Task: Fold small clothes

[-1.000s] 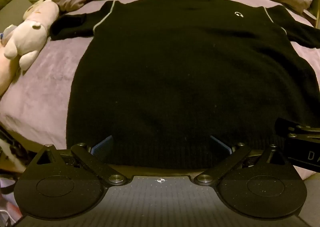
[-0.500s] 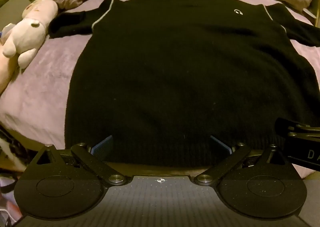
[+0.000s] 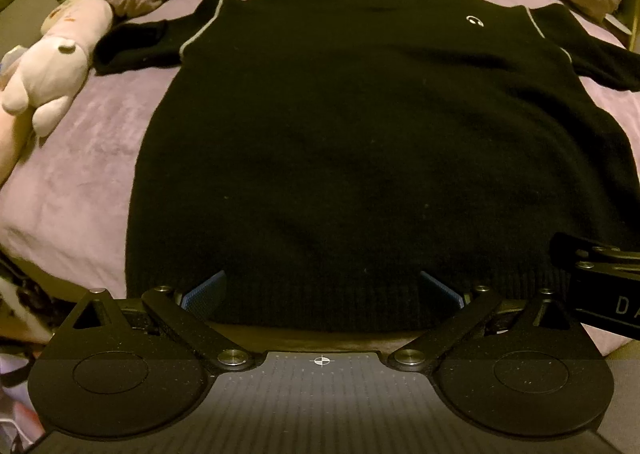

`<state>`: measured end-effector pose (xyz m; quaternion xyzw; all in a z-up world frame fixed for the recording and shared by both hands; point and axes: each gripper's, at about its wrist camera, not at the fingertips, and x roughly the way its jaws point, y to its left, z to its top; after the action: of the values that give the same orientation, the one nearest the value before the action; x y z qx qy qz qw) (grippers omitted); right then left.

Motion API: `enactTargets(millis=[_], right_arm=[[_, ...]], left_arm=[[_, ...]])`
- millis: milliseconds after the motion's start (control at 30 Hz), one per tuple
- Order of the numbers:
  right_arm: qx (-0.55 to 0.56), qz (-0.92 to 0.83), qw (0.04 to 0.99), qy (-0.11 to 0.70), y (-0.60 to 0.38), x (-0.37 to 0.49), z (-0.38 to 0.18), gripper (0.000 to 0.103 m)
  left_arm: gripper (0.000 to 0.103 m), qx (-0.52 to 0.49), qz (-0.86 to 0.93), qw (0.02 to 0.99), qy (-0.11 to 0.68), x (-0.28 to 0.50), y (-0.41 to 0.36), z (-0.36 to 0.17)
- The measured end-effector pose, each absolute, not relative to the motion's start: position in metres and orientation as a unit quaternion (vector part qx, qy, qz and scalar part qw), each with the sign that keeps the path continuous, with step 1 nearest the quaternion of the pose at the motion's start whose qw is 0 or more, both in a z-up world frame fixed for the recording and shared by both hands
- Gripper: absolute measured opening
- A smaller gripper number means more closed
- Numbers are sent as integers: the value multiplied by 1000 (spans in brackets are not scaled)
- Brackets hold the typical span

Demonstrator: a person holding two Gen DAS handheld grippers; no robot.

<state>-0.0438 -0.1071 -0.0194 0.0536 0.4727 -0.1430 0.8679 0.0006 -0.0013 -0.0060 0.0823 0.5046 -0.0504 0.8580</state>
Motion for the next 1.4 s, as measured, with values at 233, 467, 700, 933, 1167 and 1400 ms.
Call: enactTargets(millis=[233, 467, 700, 933, 1167, 1400], right_arm=[[54, -144, 868, 473, -108, -43, -19, 99], [57, -145, 866, 475, -109, -42, -19, 99], [56, -147, 866, 475, -109, -41, -20, 99], [56, -149, 866, 475, -110, -41, -21, 99], [57, -152, 865, 475, -113, -41, -23, 99], [57, -153, 864, 476, -113, -41, -24, 99]], left_arm=[[103, 82, -51, 858, 505, 1, -2, -6], [103, 81, -53, 856, 508, 3, -2, -8], [103, 78, -56, 854, 511, 7, -2, -10], [103, 77, -55, 853, 514, 8, -2, -10], [103, 76, -56, 853, 514, 8, -3, -11], [103, 75, -56, 852, 516, 8, -5, -12]])
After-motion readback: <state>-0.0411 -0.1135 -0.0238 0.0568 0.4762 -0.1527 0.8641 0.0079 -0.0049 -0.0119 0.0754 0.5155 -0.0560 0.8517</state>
